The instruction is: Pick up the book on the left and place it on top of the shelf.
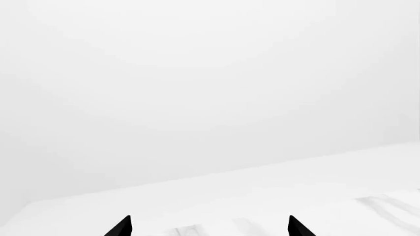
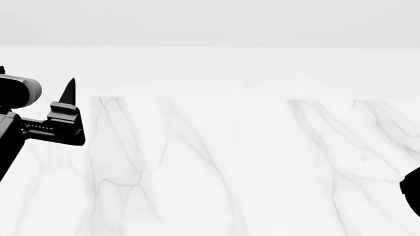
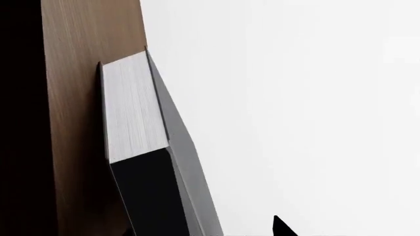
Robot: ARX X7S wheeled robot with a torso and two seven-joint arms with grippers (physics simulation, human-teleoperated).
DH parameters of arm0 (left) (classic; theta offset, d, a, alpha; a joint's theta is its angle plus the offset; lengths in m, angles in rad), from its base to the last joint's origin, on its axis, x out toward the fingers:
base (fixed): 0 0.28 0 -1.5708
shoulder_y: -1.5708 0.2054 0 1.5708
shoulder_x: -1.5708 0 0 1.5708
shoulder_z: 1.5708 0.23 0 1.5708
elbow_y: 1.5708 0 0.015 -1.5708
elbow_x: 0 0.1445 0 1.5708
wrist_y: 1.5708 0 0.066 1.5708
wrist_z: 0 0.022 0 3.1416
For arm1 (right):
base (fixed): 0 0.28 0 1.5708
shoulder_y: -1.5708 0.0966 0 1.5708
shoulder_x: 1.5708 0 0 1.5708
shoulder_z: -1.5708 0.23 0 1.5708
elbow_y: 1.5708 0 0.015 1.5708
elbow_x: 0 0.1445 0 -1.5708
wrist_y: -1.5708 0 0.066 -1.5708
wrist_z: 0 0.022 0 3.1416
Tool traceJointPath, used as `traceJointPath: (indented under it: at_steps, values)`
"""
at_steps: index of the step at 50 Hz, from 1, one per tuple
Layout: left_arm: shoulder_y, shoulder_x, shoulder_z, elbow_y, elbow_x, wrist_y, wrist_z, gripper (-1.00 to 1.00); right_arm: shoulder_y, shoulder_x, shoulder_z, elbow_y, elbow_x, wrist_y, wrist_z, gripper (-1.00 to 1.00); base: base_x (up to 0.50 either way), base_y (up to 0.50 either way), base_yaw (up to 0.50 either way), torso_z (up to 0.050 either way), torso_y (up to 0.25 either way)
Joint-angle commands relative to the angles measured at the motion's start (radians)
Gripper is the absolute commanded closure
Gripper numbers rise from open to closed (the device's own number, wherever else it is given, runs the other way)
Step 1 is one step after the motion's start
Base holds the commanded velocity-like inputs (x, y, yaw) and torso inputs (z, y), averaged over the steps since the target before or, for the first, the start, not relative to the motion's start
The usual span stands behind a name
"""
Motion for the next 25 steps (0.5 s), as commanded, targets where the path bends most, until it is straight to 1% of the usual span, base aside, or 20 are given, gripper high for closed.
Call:
traceJointPath:
  at_steps: [1, 10, 11, 21, 25]
  values:
    - [0.0, -0.001, 0.002, 0.0, -0.003, 0.002, -0.003, -1.0, 0.028, -0.048, -0.094, -0.001, -0.157, -0.094, -0.067, -1.0, 0.01, 0.0, 0.01, 0.0, 0.0]
    - [-0.002, 0.0, 0.008, -0.005, -0.004, 0.006, -0.003, -1.0, 0.07, -0.118, -0.13, -0.001, -0.158, -0.242, -0.088, -1.0, 0.0, 0.0, 0.0, 0.0, 0.0]
    - [-0.002, -0.001, 0.009, -0.007, -0.004, 0.007, -0.003, -1.0, 0.09, -0.144, -0.146, -0.001, -0.165, -0.304, -0.09, -1.0, 0.0, 0.0, 0.0, 0.0, 0.0]
    - [0.002, -0.002, 0.009, -0.012, -0.005, 0.015, -0.004, -1.0, 0.161, -0.25, -0.176, -0.001, -0.163, -0.555, -0.076, -1.0, 0.0, 0.0, 0.0, 0.0, 0.0]
    - [0.002, -0.002, 0.01, -0.015, -0.006, 0.017, -0.004, -1.0, 0.171, -0.271, -0.18, -0.001, -0.159, -0.595, -0.08, -1.0, 0.0, 0.0, 0.0, 0.0, 0.0]
